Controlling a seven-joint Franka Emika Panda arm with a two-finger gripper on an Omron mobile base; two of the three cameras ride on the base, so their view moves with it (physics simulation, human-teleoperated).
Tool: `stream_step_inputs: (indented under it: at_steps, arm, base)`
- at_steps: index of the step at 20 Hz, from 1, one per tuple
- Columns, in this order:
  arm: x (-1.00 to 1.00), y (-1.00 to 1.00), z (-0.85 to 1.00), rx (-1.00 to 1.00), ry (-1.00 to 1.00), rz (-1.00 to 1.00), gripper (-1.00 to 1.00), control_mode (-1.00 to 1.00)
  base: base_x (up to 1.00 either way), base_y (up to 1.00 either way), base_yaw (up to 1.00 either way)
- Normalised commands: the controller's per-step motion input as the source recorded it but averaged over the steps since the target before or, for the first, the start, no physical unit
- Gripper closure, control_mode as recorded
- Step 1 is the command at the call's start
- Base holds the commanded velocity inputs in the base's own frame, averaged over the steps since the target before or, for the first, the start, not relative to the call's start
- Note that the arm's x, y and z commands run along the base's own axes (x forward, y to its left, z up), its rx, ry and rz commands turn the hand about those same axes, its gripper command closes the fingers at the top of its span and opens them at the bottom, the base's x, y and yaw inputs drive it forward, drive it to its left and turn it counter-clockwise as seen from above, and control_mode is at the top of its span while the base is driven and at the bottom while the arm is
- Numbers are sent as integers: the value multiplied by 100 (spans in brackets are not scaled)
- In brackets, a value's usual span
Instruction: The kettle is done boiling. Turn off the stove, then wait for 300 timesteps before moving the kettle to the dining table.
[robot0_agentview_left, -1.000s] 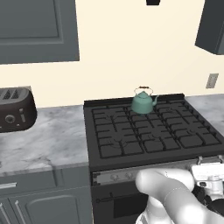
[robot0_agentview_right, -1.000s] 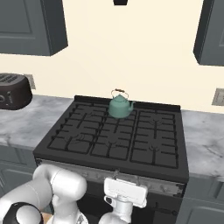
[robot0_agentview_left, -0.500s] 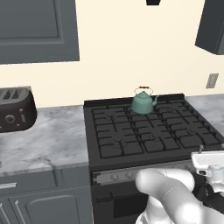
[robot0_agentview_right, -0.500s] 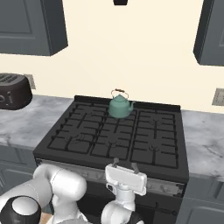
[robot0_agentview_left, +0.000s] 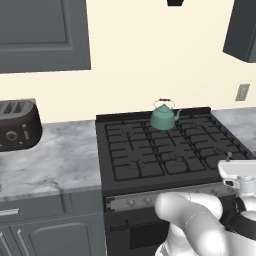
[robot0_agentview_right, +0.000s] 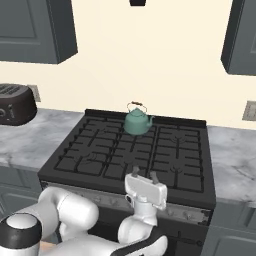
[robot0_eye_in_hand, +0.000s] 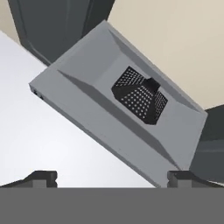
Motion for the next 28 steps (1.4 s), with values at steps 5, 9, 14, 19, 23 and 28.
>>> stream_step_inputs:
  at_steps: [5,9,14,19,23,28]
  arm:
    - [18,12,20,-8,0,-15,-100,-100]
    - [33,29,15,-11,0,-22,-100,-100]
    - [39,37,2,-9,0,-31,-100,-100]
    - [40,33,0,-6,2,-31,-100,-100]
    - [37,32,8,-7,2,-31,-100,-100]
    - [9,5,31,-2,4,-21,-100,-100]
  base:
    - [0,0,0]
    - [0,0,0]
    - [0,0,0]
    - [0,0,0]
    - [0,0,0]
    - [0,0,0]
